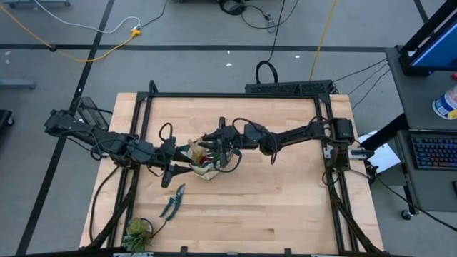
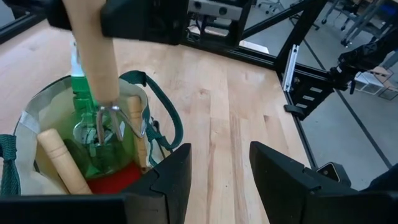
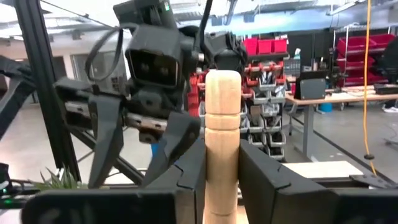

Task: Pick & Place Garden tools in Gardening bag
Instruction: Put the hand rake into the gardening bag

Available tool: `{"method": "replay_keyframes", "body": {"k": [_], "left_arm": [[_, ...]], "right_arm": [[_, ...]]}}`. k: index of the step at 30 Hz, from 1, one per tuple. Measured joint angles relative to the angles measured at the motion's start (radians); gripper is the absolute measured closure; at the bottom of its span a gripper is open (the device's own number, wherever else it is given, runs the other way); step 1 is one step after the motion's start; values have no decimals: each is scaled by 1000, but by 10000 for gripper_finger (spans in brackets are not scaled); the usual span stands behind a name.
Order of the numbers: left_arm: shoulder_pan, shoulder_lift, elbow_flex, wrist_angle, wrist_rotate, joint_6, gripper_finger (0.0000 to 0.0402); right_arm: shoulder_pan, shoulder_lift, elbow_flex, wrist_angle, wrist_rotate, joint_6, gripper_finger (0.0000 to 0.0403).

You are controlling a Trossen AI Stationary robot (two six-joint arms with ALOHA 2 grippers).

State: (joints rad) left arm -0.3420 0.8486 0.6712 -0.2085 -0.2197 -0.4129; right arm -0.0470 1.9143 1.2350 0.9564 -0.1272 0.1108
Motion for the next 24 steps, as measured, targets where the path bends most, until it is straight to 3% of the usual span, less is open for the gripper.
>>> {"method": "replay_keyframes", "body": {"k": [24], "left_arm": [[0, 0, 0, 0, -17, -4, 236]], "right_arm": [[-11, 76, 0, 9, 45, 32, 332]]}}
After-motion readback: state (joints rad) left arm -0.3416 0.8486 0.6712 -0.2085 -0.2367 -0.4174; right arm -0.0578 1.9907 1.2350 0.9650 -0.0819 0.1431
